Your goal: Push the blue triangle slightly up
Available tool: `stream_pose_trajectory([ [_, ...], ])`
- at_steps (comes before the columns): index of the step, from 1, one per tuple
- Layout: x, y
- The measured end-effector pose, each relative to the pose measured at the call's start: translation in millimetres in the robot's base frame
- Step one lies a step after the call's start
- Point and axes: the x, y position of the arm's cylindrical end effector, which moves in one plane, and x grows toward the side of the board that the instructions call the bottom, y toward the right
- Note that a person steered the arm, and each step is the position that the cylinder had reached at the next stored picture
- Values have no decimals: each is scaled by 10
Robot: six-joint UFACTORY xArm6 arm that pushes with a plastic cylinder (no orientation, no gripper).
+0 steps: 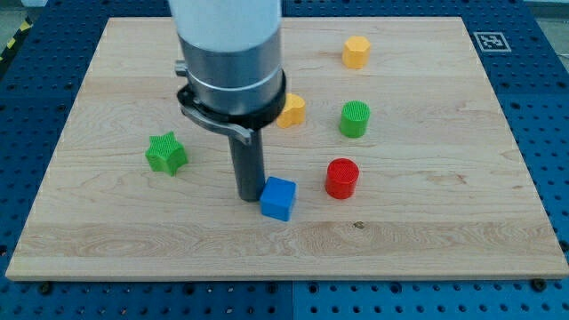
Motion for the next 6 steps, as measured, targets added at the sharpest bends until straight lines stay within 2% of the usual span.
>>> stream_pose_trajectory([
  [2,207,342],
  [3,134,331],
  [4,-625,42],
  [5,-1201,-26],
  [6,-1445,-23],
])
